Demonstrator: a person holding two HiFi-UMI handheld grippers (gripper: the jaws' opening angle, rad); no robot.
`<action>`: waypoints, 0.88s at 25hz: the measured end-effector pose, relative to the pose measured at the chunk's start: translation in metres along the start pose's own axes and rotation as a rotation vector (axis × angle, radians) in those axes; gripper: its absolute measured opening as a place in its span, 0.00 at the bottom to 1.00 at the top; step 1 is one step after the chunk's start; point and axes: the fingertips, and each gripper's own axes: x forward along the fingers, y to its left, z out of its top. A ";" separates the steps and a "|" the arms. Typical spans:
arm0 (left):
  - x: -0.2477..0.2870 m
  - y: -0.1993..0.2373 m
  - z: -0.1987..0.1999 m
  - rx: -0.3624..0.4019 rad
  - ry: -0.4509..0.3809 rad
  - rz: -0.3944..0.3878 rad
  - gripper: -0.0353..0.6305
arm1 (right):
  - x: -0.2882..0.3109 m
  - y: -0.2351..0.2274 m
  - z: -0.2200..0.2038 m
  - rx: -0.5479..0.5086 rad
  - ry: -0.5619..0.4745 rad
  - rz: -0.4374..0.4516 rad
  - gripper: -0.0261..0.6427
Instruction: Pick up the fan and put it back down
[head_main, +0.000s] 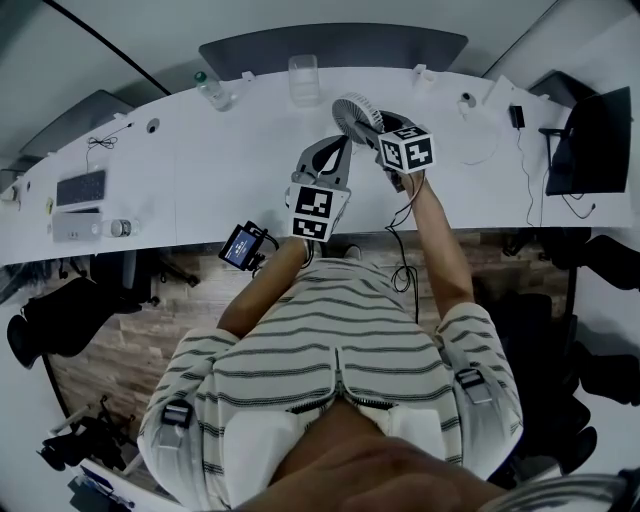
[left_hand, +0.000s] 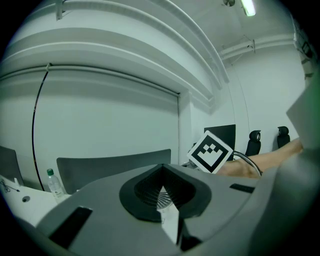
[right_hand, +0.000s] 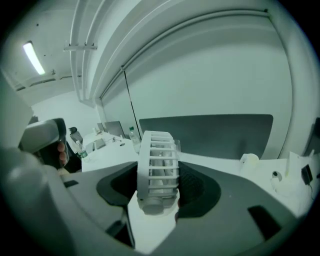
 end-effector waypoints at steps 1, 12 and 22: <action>0.000 0.000 0.000 0.000 0.000 0.000 0.06 | -0.003 0.000 0.003 0.021 -0.020 -0.007 0.38; -0.001 -0.003 0.001 -0.004 -0.006 0.002 0.06 | -0.031 0.008 0.027 0.149 -0.175 -0.083 0.38; -0.002 -0.003 0.000 -0.014 -0.017 0.009 0.06 | -0.058 0.020 0.041 0.180 -0.281 -0.173 0.38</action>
